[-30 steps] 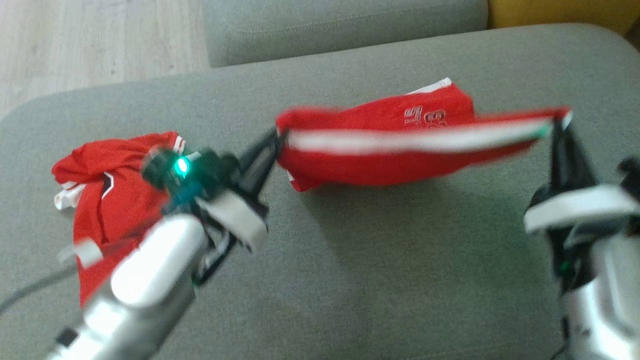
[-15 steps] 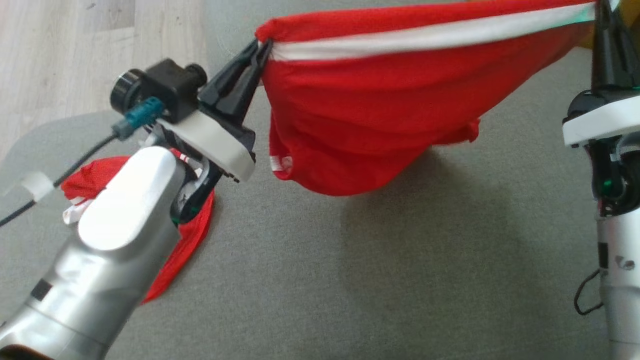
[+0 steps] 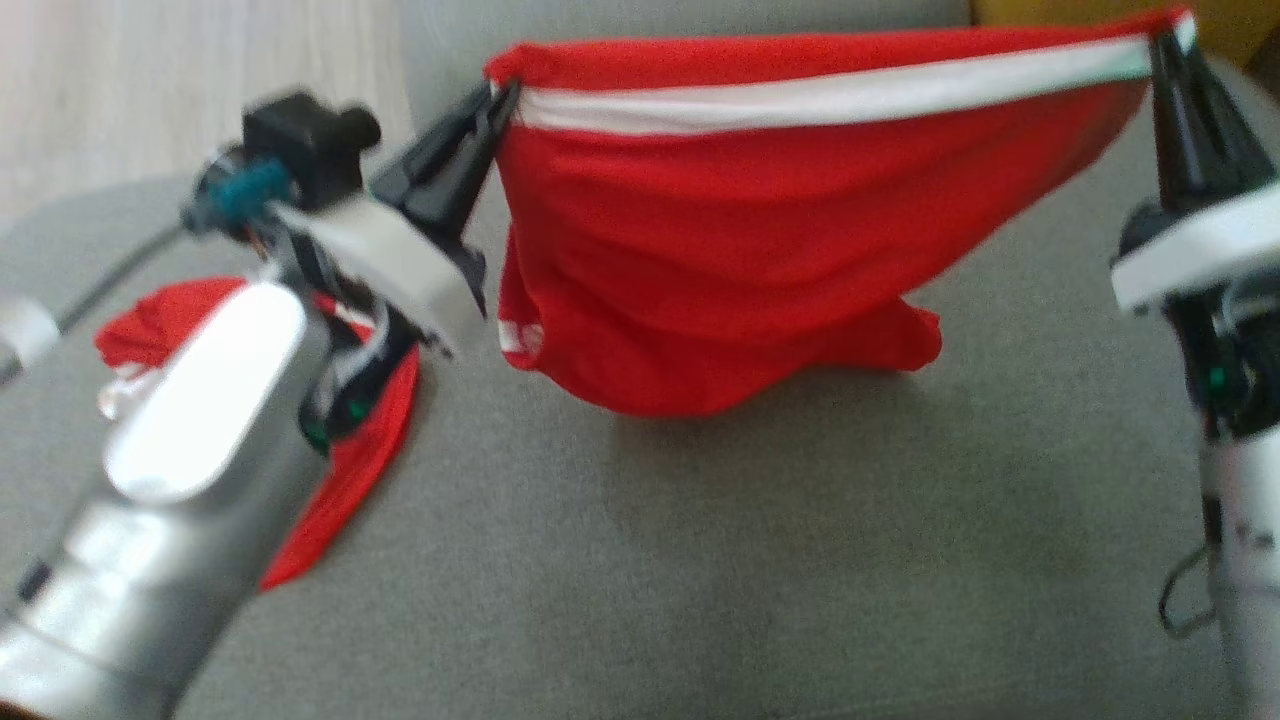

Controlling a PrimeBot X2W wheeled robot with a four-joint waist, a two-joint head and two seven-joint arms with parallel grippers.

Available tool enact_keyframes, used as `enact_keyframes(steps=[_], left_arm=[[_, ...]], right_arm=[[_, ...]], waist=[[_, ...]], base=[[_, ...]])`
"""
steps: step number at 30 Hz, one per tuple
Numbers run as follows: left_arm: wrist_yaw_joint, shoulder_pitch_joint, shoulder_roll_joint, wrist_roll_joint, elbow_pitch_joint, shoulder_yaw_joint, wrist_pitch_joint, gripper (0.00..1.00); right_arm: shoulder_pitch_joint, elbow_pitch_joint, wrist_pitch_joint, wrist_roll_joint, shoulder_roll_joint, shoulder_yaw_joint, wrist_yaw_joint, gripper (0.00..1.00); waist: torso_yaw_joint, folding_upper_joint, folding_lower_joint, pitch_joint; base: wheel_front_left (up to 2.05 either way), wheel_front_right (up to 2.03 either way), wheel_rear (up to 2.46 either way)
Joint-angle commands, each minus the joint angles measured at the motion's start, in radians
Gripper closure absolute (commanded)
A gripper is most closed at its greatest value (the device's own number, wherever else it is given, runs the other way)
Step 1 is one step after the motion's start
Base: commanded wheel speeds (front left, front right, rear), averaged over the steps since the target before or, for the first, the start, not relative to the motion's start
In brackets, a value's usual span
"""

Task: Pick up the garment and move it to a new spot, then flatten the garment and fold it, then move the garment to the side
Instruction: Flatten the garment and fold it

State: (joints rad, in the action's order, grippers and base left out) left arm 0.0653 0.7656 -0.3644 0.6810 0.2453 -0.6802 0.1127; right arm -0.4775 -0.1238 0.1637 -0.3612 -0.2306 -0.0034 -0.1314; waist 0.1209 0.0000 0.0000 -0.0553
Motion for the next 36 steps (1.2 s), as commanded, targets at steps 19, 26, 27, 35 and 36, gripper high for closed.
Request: enact_keyframes(steps=[19,26,27,35,36], left_arm=[[0.041,0.738,0.048,-0.079,0.502,0.125,-0.167,1.00],[0.064,0.542,0.121,-0.026,0.584,0.028,-0.250,1.00],[0.064,0.501,0.124,-0.011,0.578,0.008,-0.257,1.00],[0.065,0.176,0.087,0.103,0.472,-0.141,-0.274,1.00],[0.065,0.145,0.081,0.104,0.460,-0.157,-0.276,1.00]], right_arm=[[-0.887,-0.692,-0.297,0.216,0.097,0.112,0.001,1.00],[-0.756,-0.909,-0.299,0.222,0.039,0.219,0.001,1.00],[-0.732,-0.932,-0.290,0.214,0.026,0.240,0.001,1.00],[-0.542,-1.001,-0.128,0.069,-0.109,0.445,0.001,1.00],[-0.520,-0.993,-0.099,0.043,-0.127,0.472,0.001,1.00]], waist=[[0.079,0.0000,0.0000,-0.362],[0.056,0.0000,0.0000,-0.319],[0.053,0.0000,0.0000,-0.309],[0.027,0.0000,0.0000,-0.210],[0.025,0.0000,0.0000,-0.197]], base=[[0.00,0.00,0.00],[0.00,0.00,0.00],[0.00,0.00,0.00],[0.00,0.00,0.00],[0.00,0.00,0.00]])
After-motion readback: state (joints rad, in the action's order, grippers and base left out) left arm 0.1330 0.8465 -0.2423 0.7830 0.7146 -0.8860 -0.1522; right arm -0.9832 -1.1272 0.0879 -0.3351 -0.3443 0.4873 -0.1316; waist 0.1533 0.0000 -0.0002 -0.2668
